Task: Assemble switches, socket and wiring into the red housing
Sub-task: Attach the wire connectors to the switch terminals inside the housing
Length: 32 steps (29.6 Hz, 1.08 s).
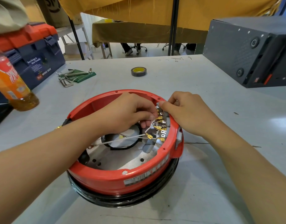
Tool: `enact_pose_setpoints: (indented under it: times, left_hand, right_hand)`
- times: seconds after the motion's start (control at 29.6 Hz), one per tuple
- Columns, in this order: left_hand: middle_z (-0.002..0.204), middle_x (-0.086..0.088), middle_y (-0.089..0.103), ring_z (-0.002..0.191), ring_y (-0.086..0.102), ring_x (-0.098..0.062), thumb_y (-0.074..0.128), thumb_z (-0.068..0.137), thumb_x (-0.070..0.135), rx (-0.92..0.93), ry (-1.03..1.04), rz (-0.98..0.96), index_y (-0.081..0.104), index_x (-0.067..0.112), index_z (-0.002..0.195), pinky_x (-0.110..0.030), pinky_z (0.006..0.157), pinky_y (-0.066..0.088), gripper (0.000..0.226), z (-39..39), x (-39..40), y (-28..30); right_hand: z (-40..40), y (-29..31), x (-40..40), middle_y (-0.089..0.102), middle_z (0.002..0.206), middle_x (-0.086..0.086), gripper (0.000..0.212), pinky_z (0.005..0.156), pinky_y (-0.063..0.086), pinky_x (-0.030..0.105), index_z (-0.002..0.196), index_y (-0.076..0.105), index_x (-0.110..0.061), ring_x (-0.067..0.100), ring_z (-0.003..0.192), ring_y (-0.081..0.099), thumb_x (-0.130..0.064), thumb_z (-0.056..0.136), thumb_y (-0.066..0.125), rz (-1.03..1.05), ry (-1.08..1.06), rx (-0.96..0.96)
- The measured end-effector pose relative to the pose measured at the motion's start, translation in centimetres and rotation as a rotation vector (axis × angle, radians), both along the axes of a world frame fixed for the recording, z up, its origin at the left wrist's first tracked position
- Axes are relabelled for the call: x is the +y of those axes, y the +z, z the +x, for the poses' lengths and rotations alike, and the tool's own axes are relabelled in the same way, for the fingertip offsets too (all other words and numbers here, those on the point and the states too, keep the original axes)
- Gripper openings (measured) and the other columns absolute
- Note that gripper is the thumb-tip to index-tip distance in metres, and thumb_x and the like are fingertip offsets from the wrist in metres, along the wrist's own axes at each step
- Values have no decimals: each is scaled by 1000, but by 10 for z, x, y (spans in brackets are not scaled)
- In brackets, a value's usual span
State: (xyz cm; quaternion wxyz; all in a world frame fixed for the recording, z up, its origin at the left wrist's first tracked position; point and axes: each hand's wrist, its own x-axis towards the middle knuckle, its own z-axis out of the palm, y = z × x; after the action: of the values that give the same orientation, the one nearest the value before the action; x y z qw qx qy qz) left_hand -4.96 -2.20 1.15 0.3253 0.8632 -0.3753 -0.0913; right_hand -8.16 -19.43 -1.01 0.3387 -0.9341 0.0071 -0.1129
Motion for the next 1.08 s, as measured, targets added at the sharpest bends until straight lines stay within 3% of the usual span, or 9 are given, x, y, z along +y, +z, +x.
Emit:
enact_pose_setpoints:
  times: [0.3,0.64,0.84,1.08]
  left_hand:
    - [61,10,61,57,58,2,56,91,8,-39,-33,23,59,31,71,-6,59,40,31,-2,-1,0]
    - [53,14,58,51,55,6,56,92,6,-24,-29,22,67,14,83,-2,51,37,16,-2,-1,1]
    - [61,11,60,56,57,2,55,93,8,-36,-49,35,57,32,69,-5,56,39,33,-5,-5,1]
    - [67,5,64,59,60,-1,55,92,8,-40,-29,35,57,32,70,-8,59,41,33,-5,-5,0]
  right_hand:
    - [-1,-1,0,58,69,2,37,58,41,29,85,60,-11,16,66,54,-46,90,50,8,0,-12]
    - [-3,2,-1,61,69,4,38,67,48,34,84,61,-12,20,71,59,-49,90,50,-57,-11,-27]
    - [-3,1,1,60,70,7,39,68,48,36,85,61,-9,21,72,58,-46,91,49,-38,2,-29]
    - [-3,1,1,59,68,5,39,63,42,32,84,59,-9,21,71,56,-46,90,49,-35,5,-28]
